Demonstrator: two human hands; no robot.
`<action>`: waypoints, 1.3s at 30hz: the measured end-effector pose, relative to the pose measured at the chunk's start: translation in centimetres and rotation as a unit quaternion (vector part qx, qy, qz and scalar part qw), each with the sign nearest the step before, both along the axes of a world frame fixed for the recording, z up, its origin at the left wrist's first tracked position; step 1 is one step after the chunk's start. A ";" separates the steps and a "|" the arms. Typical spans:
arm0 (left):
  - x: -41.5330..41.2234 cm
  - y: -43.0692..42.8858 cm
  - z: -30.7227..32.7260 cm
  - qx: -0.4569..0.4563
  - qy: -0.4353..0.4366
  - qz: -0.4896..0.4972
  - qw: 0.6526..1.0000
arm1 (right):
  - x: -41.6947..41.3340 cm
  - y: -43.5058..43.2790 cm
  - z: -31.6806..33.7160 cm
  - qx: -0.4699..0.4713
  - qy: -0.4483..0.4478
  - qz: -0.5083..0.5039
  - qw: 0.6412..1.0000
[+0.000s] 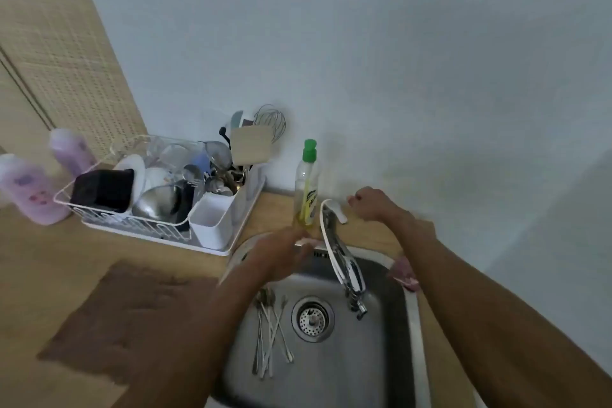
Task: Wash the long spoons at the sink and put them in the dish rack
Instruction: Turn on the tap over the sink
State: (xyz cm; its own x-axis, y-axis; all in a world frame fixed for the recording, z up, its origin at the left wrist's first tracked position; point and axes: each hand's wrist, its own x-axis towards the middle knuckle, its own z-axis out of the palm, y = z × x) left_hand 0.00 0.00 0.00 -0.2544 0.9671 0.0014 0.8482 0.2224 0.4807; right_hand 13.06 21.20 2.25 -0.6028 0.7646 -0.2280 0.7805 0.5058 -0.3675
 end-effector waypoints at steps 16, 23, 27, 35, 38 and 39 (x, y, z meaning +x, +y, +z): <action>4.3 2.3 -4.9 -0.079 -0.063 -0.110 0.989 | -1.0 0.7 -5.4 -0.192 0.040 -0.060 0.979; 4.3 2.4 -4.5 -0.086 -0.074 -0.104 0.988 | -1.5 1.1 -4.9 -0.281 0.066 -0.084 0.954; 4.5 2.3 -4.0 -0.098 -0.083 -0.102 0.986 | -1.3 1.0 -5.0 -0.301 0.072 -0.099 0.946; 4.3 2.0 -4.8 -0.109 -0.084 -0.101 0.985 | -2.1 1.5 -5.3 -0.281 0.112 -0.140 0.943; 4.1 2.1 -5.2 -0.114 -0.094 -0.097 0.984 | -1.8 1.3 -5.3 -0.303 0.132 -0.140 0.933; 4.1 2.1 -5.3 -0.111 -0.095 -0.095 0.985 | -1.5 1.2 -5.3 -0.318 0.147 -0.139 0.926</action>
